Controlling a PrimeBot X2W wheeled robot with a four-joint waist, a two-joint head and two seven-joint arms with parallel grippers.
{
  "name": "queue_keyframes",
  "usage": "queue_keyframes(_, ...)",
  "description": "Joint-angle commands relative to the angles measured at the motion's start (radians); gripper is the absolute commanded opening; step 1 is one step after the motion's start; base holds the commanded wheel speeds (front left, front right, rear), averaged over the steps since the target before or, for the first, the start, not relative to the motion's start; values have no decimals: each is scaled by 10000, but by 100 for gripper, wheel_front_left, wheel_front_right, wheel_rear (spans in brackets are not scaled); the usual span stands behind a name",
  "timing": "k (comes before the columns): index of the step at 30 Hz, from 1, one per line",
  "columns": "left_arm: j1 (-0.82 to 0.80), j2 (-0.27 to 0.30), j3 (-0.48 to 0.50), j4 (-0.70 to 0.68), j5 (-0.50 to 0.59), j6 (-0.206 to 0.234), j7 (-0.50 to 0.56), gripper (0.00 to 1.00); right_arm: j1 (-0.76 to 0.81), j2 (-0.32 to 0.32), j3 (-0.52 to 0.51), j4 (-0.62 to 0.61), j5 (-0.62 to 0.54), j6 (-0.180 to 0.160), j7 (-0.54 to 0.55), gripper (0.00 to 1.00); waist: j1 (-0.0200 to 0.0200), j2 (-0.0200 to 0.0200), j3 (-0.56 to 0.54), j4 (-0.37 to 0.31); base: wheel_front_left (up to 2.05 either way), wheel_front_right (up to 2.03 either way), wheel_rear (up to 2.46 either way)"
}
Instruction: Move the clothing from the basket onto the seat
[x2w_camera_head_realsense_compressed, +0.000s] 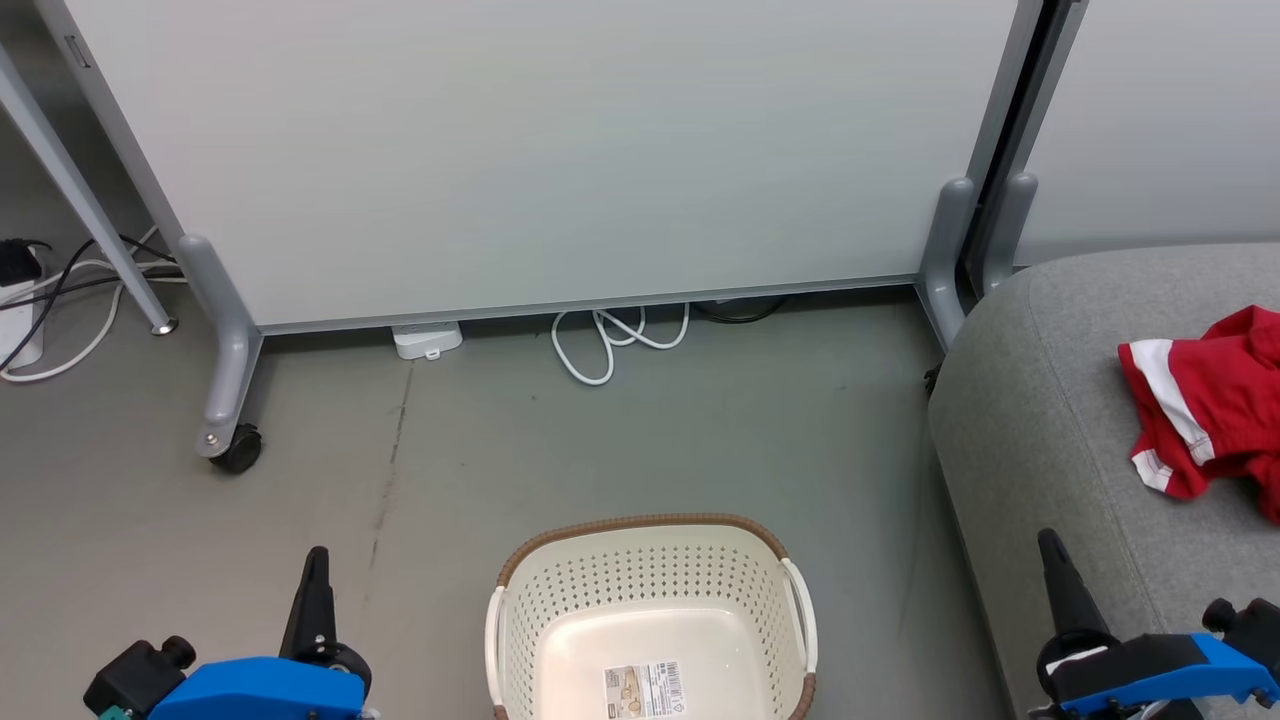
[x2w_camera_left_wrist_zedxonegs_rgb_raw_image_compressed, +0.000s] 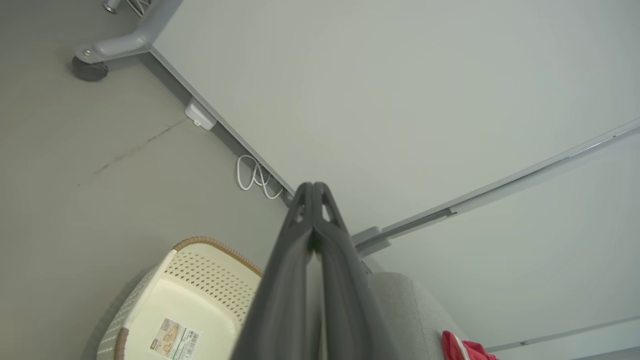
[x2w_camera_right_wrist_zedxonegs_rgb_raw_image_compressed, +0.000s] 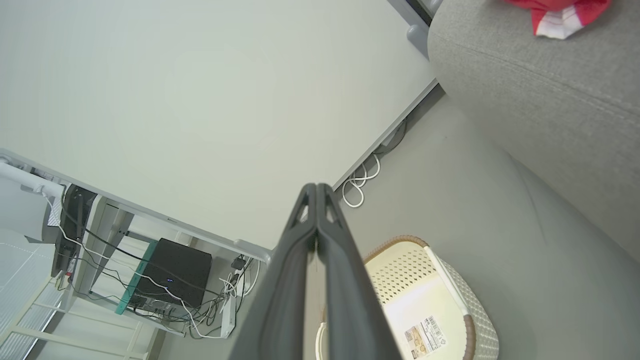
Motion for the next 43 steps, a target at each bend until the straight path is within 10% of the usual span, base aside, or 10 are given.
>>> queue_keyframes(1, -270, 26, 91, -153, -245, -12, 79, 0, -278, -66, -21, -158, 308, 3, 42, 0, -1, -1, 2, -9, 0, 0, 0)
queue_keyframes(43, -737, 1, 640, -619, -4112, -22, 1136, 0, -644, -89, -124, -413, 4573, 3, 784, 0, -1, -1, 85, -359, 0, 0, 0)
